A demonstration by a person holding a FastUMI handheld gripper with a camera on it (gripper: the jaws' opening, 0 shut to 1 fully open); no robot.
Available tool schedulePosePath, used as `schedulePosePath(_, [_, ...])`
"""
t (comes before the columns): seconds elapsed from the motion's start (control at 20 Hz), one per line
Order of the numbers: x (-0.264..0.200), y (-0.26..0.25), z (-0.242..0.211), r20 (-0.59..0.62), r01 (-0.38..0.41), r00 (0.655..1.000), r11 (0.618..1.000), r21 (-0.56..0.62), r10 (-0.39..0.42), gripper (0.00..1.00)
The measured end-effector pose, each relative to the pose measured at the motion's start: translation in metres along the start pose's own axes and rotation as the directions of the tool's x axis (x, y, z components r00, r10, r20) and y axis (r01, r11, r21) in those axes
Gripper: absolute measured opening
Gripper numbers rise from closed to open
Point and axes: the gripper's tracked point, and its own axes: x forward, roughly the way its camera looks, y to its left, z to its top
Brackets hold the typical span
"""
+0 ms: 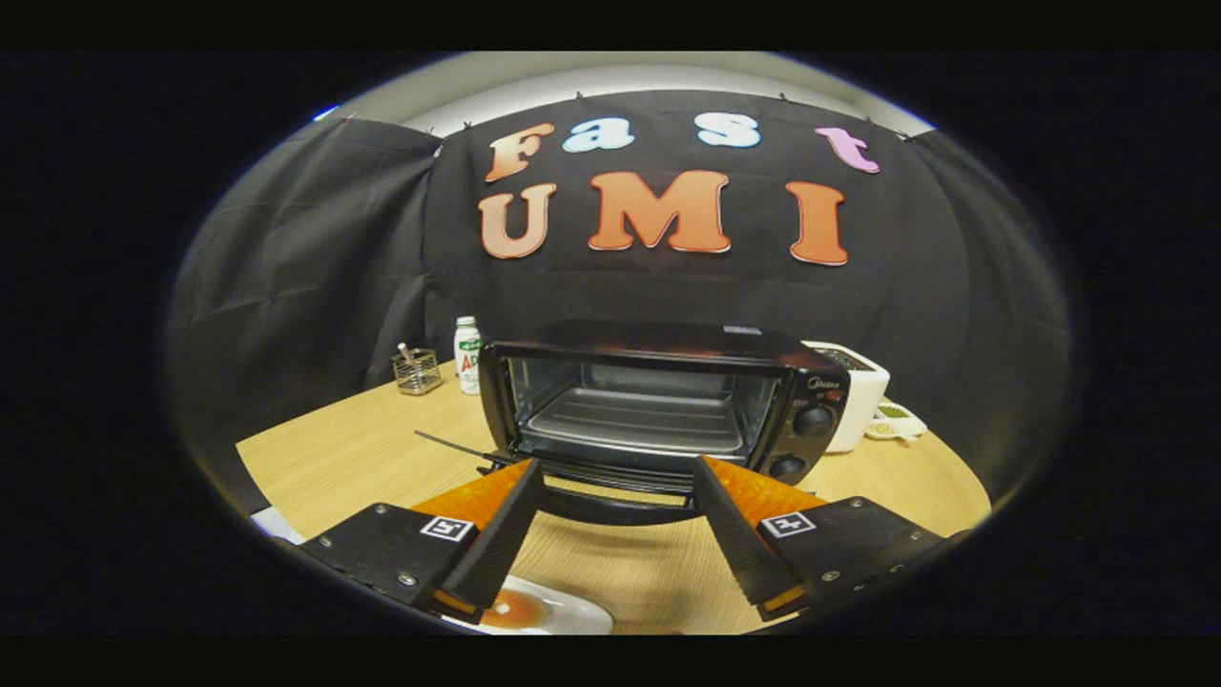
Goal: Open the toaster oven, put the food inside, and close the toaster oven door.
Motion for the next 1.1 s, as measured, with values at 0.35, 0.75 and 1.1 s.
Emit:
schedulePosePath(0.35, [-0.002, 0.004, -0.043, -0.105, -0.054, 0.992, 0.990, 0.129, 0.068, 0.94])
schedulePosePath(0.75, [0.008, 0.002, -0.090, -0.205, -0.053, 0.974, 0.981, 0.189, 0.092, 0.92])
schedulePosePath(1.1, [-0.026, 0.021, -0.082, -0.161, -0.154, 0.970, 0.971, 0.181, 0.184, 0.91])
